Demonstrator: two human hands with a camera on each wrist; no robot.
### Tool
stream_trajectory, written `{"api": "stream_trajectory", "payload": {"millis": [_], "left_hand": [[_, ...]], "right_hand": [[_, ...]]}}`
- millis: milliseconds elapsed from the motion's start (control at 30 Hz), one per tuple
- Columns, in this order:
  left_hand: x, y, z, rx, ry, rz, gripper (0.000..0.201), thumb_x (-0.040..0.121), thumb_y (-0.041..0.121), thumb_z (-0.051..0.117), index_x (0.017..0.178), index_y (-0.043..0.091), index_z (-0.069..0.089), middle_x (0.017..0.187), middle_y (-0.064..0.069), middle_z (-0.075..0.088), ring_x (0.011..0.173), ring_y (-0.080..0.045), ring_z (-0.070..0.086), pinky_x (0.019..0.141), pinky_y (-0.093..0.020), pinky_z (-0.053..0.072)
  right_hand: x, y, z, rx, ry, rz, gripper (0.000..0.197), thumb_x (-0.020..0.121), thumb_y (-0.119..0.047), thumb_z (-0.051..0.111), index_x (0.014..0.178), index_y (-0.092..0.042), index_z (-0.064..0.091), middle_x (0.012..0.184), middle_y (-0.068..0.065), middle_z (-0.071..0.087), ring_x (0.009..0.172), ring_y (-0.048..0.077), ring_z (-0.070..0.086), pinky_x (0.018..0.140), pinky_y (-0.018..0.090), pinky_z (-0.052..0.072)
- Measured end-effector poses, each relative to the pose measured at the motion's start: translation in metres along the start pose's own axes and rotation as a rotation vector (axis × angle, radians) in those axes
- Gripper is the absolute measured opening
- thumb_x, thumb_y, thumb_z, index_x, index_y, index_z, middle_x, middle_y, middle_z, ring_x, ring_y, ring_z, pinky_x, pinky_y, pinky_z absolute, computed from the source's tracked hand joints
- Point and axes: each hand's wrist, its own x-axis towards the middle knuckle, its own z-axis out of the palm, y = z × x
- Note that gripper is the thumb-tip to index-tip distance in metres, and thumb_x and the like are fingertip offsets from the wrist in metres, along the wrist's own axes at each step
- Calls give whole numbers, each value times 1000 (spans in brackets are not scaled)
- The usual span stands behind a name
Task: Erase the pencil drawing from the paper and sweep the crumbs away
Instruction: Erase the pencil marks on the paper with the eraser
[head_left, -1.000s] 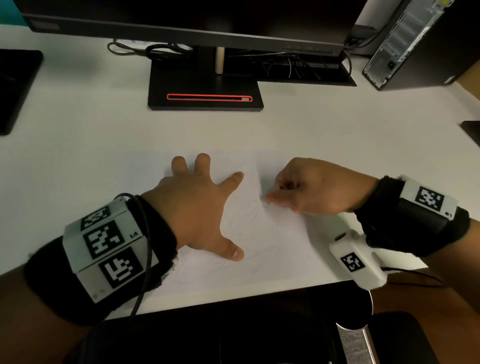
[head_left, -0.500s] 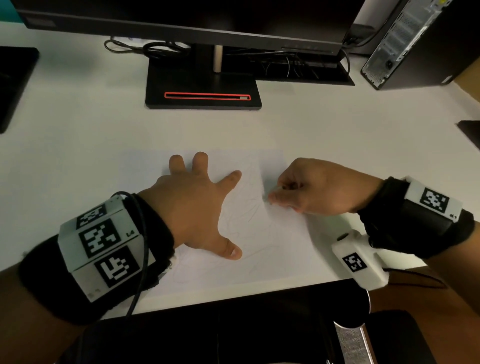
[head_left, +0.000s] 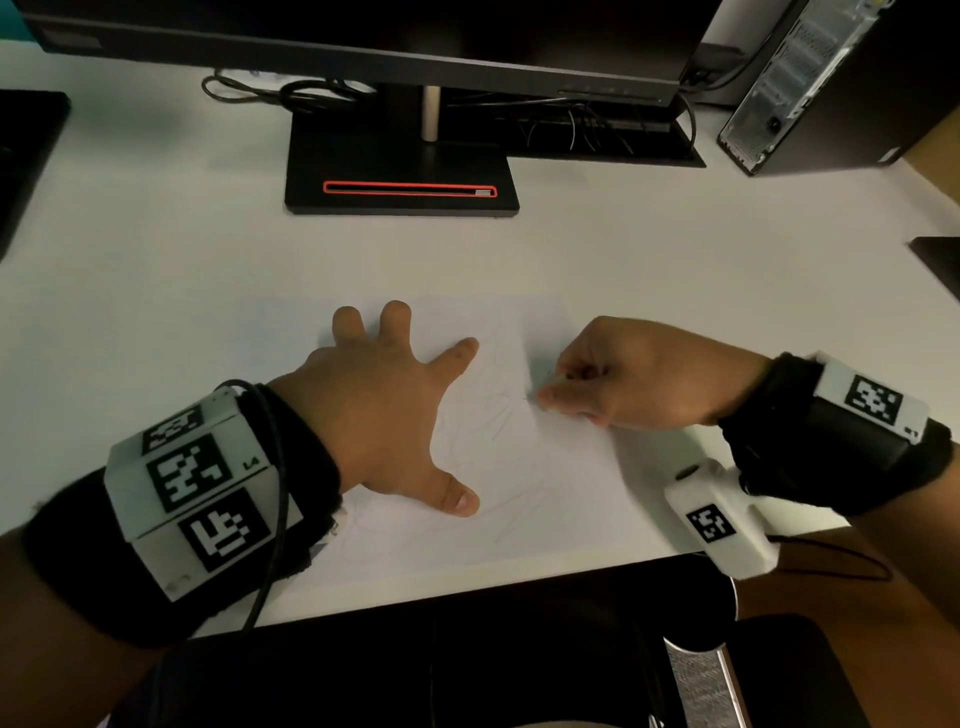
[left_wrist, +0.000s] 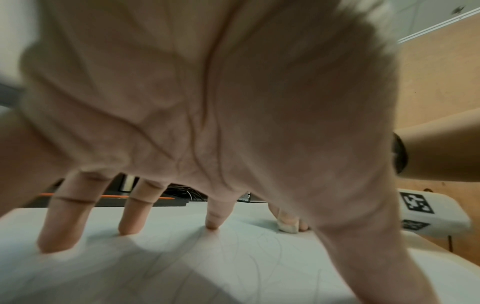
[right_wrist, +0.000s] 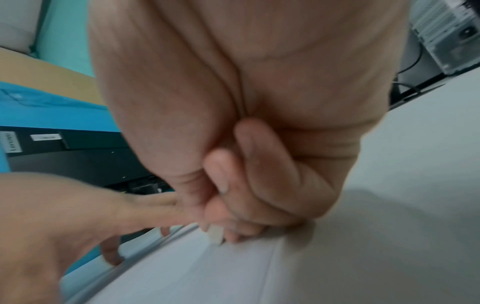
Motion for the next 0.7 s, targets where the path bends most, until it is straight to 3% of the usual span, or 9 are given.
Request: {"api": "stream_trajectory", "payload": {"millis": [100, 233, 367, 500, 700], "left_hand": [[0, 1, -1, 7, -5, -4, 135, 52, 93, 60, 151, 45, -19, 147, -11, 1, 133, -41, 16, 91, -44, 47], [1, 0, 0, 5, 7, 0, 135, 52, 94, 59, 150, 45, -19, 147, -11, 2, 134, -41, 16, 90, -44, 47], [1, 0, 0, 6, 5, -1, 134, 52, 94, 59, 150, 46, -19, 147, -11, 0, 135, -41, 15, 90, -44, 47], [0, 0, 0, 7, 8, -5, 134, 52, 94, 59, 150, 45, -19, 147, -13, -1, 135, -41, 14, 89, -43, 47], [0, 0, 0, 4, 6, -5, 134, 52, 94, 59, 150, 46, -19, 147, -11, 0, 134, -41, 15, 88, -43, 47]], "right_hand": [[-5, -5, 8, -9, -75, -36, 53, 99, -45, 60, 69, -1, 54, 59, 2, 49, 53, 15, 41, 56, 34, 39], [-4, 3, 0, 19, -7, 7, 53, 99, -42, 61, 69, 1, 56, 55, -1, 48, 51, 14, 39, 57, 35, 40], [-7, -5, 10, -10, -77, -41, 54, 99, -46, 60, 71, -1, 56, 59, 3, 50, 53, 14, 42, 56, 34, 40], [-6, 1, 2, 18, -8, -2, 53, 99, -43, 61, 69, 0, 56, 55, -1, 48, 50, 13, 38, 56, 32, 38], [-9, 0, 6, 27, -44, -17, 54, 99, -43, 61, 69, 1, 54, 57, 2, 46, 52, 15, 39, 56, 34, 38]]}}
